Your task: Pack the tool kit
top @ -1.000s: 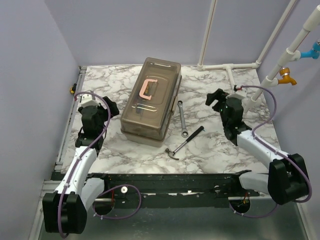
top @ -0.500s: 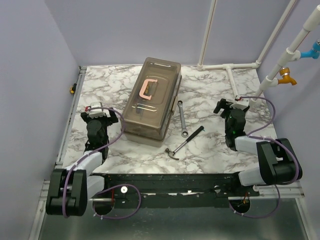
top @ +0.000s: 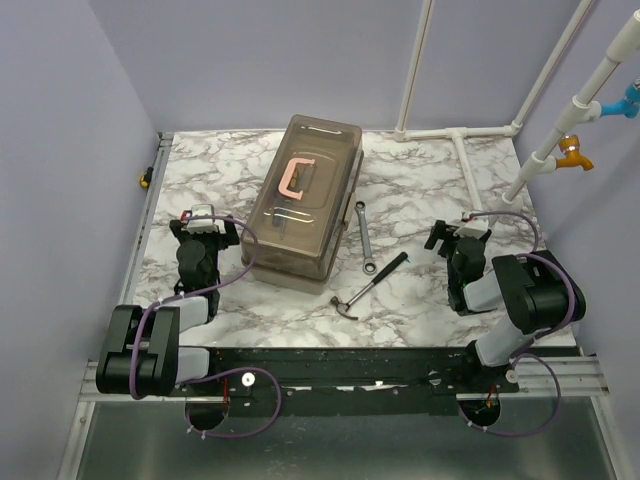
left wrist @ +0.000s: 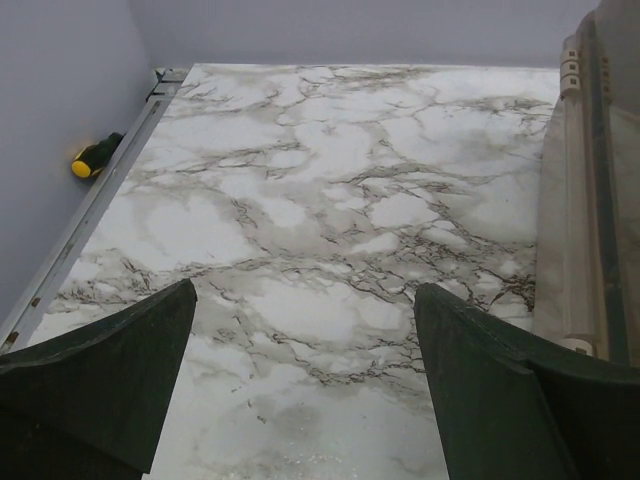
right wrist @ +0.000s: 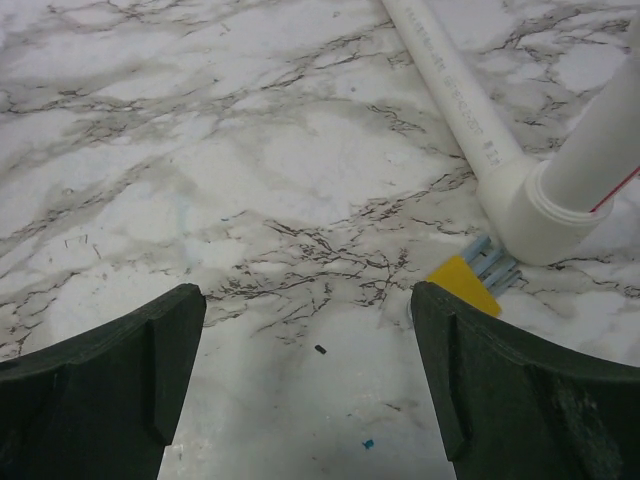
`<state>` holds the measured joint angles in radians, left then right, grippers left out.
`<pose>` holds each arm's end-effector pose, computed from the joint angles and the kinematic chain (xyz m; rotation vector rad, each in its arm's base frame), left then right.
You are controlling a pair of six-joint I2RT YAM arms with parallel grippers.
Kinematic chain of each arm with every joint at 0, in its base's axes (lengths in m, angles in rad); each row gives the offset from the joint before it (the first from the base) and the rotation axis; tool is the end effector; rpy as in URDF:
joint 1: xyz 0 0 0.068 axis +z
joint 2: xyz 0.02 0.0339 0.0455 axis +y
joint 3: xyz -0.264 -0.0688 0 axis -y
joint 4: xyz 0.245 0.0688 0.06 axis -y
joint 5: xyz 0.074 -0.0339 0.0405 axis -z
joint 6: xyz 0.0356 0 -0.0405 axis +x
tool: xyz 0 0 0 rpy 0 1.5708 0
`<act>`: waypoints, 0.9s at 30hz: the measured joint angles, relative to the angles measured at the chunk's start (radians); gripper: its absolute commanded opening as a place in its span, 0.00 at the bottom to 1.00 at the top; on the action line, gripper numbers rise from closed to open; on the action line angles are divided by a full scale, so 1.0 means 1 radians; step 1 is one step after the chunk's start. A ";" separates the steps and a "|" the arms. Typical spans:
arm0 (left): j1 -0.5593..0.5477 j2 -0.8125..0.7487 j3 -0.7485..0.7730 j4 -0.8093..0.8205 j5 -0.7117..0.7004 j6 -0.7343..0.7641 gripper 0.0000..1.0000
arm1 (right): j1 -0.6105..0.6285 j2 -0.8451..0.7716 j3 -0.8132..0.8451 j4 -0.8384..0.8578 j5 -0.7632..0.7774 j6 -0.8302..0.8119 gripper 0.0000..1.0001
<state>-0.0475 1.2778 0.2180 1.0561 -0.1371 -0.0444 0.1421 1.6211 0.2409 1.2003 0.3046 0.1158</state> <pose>0.2251 -0.0058 0.1815 -0.1050 1.5711 0.0358 0.2439 0.0241 0.1287 0.1987 1.7316 -0.0776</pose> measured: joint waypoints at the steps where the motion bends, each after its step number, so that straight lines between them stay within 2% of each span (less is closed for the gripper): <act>1: 0.000 0.000 0.000 0.010 0.006 0.004 0.99 | -0.001 0.010 -0.007 0.014 0.000 0.000 0.91; 6: 0.000 0.000 -0.008 0.049 0.016 0.014 0.98 | -0.007 0.012 -0.009 0.068 0.001 0.011 0.93; 8: 0.000 0.000 -0.011 0.058 0.014 0.013 0.98 | -0.007 0.012 -0.009 0.082 0.001 0.012 1.00; 27: 0.000 0.000 -0.001 0.031 -0.004 0.009 0.99 | -0.007 0.012 -0.009 0.116 0.000 0.010 1.00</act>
<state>-0.0479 1.2778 0.2173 1.0874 -0.1410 -0.0353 0.1352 1.6329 0.2317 1.3167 0.3046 0.1257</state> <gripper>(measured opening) 0.981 0.998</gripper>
